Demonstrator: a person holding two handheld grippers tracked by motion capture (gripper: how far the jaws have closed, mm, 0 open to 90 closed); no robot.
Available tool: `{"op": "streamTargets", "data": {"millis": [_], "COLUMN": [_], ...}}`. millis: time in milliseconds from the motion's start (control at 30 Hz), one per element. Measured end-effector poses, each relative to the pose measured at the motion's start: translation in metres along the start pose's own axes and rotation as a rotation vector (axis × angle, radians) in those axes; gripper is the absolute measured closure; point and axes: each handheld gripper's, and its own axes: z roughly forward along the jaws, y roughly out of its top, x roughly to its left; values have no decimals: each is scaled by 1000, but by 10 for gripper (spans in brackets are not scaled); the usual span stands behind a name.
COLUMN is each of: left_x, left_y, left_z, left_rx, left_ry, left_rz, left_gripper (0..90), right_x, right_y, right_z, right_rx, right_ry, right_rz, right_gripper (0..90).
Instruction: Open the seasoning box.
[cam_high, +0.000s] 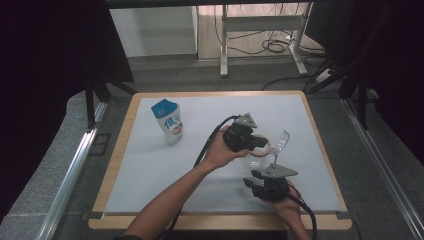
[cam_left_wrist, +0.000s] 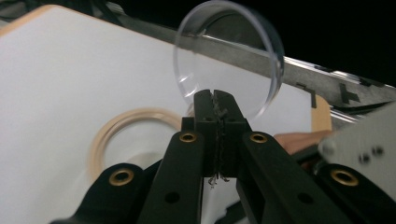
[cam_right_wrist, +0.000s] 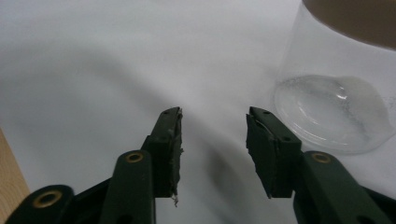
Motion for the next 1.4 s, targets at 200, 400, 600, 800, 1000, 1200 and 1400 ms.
{"op": "streamTargets", "data": {"millis": [200,400,600,800,1000,1200,1400], "left_x": [14,19,19,18,18,22,23], "left_y": [-32,-65,-96,-125,-149,-170,-178], "left_z": [-31,-59,-82,-100,-117,-122,-132], "left_rx": [-45,-67,-72,-79,-86,-54,-63], "left_ry": [66,125,170,225,261,272,288], "left_rz": [-71,-114,-127,-162,-195,-216,-232], "left_gripper": [769,559,444,417,406,412,408], "right_x": [2,6,9,11,13,20,25], "right_y": [2,5,9,15,21,30,38], "right_z": [5,12,16,22,31,43,57], "right_rx": [-3,7,2,-13,-34,-37,-44], "right_ry": [5,17,27,30,24,24,15], "right_rz": [-7,-21,-23,-37,-39,-56,-67], "right_gripper": [540,531,529,526,509,465,428]}}
